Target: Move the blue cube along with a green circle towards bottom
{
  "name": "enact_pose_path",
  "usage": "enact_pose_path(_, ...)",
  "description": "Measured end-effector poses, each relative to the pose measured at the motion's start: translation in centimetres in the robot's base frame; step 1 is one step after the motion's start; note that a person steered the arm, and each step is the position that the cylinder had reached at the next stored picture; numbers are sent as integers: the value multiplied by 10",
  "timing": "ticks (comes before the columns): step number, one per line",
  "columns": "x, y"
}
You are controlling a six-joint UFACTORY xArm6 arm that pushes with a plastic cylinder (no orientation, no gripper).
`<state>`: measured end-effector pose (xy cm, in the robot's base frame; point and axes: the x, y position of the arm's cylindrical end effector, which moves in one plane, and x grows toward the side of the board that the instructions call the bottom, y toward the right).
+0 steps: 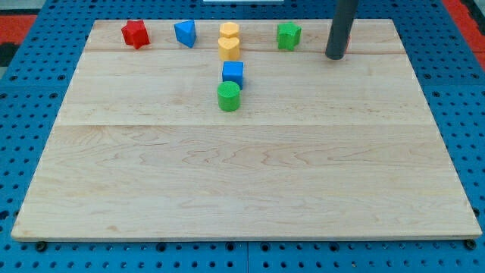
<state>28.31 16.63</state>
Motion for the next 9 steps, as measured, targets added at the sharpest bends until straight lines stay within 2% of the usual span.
enact_pose_path(1,-16,17)
enact_pose_path(2,-13,6)
enact_pose_path(3,27,3)
enact_pose_path(4,17,106)
enact_pose_path(5,-38,125)
enact_pose_path(6,-91,113)
enact_pose_path(8,-88,-16)
enact_pose_path(9,-76,-9)
